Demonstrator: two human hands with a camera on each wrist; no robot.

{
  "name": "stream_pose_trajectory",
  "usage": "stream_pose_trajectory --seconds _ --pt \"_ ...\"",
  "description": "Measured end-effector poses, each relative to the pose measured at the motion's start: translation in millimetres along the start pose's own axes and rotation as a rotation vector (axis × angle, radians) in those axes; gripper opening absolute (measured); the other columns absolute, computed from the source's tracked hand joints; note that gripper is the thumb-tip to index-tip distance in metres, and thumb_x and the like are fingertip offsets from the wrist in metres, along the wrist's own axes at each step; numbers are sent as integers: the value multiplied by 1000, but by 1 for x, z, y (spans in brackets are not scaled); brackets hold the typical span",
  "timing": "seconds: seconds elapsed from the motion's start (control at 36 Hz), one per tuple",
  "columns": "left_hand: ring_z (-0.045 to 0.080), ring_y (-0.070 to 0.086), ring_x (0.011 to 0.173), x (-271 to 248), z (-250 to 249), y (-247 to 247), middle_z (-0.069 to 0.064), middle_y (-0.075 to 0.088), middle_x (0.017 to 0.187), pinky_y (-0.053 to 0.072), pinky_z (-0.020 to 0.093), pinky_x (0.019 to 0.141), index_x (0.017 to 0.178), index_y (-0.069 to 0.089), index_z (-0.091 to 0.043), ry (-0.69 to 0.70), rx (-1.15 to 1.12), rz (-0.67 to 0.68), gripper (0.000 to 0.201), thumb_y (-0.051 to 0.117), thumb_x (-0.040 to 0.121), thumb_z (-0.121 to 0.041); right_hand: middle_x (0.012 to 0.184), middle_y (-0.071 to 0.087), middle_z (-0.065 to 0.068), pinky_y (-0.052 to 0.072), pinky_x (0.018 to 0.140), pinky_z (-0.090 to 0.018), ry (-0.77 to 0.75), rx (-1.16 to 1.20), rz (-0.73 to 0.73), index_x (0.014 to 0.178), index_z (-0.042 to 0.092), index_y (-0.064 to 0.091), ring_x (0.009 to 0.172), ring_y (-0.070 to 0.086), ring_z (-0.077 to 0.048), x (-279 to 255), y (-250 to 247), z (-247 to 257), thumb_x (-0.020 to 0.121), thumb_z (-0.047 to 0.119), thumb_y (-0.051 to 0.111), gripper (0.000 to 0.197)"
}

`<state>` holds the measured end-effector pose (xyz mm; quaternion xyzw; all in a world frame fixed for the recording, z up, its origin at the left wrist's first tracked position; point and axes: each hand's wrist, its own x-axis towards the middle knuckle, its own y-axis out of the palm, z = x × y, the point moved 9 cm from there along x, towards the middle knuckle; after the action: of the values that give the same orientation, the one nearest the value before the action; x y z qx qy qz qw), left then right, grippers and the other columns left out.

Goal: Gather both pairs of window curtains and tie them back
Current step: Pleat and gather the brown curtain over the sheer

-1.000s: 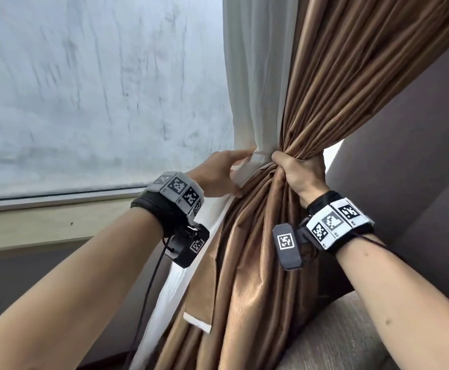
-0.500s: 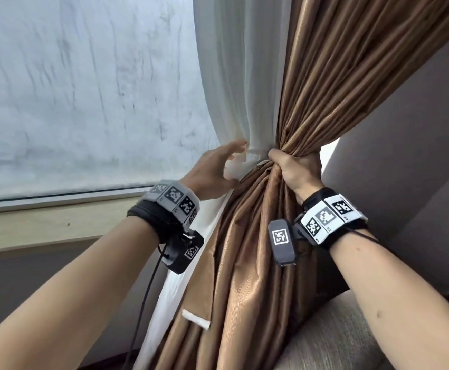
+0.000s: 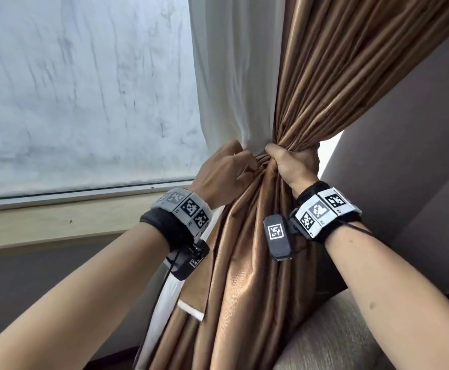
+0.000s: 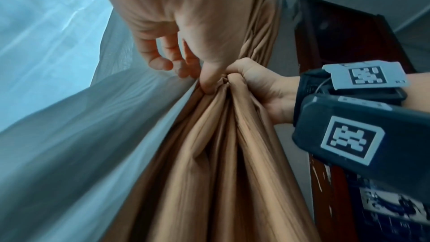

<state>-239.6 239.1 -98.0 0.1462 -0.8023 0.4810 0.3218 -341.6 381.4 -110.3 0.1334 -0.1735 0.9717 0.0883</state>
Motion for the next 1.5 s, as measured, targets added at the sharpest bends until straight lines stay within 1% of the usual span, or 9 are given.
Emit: stream_pose_trajectory --seconds 0.25,0.47,0.56,0.64,0.81,1.03,1.19,1.39,1.5 --pt "21 67 85 -2 29 9 -2 64 85 48 24 74 95 63 -10 -271 -210 29 11 69 86 -10 119 64 -3 37 84 -16 2 -12 1 124 10 53 111 61 -22 1 -1 0 48 56 71 90" --pt "12 64 96 -2 25 11 1 71 111 42 13 83 114 67 -14 -280 -212 78 22 55 96 -11 122 62 -3 34 83 -15 3 -21 -2 127 10 50 114 59 -22 2 -2 -4 62 46 80 80" --pt "24 68 87 0 15 11 7 73 96 55 31 82 102 69 -12 -220 -101 70 23 56 85 -3 119 63 -1 36 84 -17 8 -30 4 125 11 50 111 60 -22 1 -1 -4 59 49 79 81" --pt "31 65 75 2 7 13 11 70 85 54 41 70 91 68 -8 -177 36 77 21 52 80 -1 116 66 -1 42 85 -19 18 -32 2 122 12 54 108 62 -21 0 0 -5 49 57 73 88" --pt "37 61 81 8 6 5 18 68 90 33 29 64 102 63 -4 -191 100 105 17 48 95 -10 118 65 -4 43 86 -19 24 -22 -2 125 9 53 110 62 -23 0 -6 -3 50 54 74 89" --pt "33 61 90 15 12 -15 16 66 95 42 31 71 105 60 -4 -275 -2 193 20 51 96 -20 130 60 -5 39 92 -19 17 7 32 132 12 49 120 57 -23 -9 -5 6 43 62 69 105" --pt "23 55 73 4 37 1 13 60 83 52 38 73 97 57 -5 -555 -519 186 7 51 98 -5 127 61 -6 43 95 -23 19 11 40 130 11 47 118 58 -24 -10 -5 4 49 55 75 97" --pt "26 53 103 6 41 13 16 59 115 34 27 83 120 50 -6 -544 -266 138 26 39 103 -21 125 61 -6 39 90 -19 40 3 19 127 10 45 117 59 -24 -6 -7 -1 63 45 82 81" --pt "19 48 96 2 34 7 6 54 106 30 22 73 117 48 -4 -411 -222 123 26 53 97 -20 124 62 -6 40 90 -19 45 7 12 128 10 46 116 59 -23 -6 -9 -2 59 48 80 86"
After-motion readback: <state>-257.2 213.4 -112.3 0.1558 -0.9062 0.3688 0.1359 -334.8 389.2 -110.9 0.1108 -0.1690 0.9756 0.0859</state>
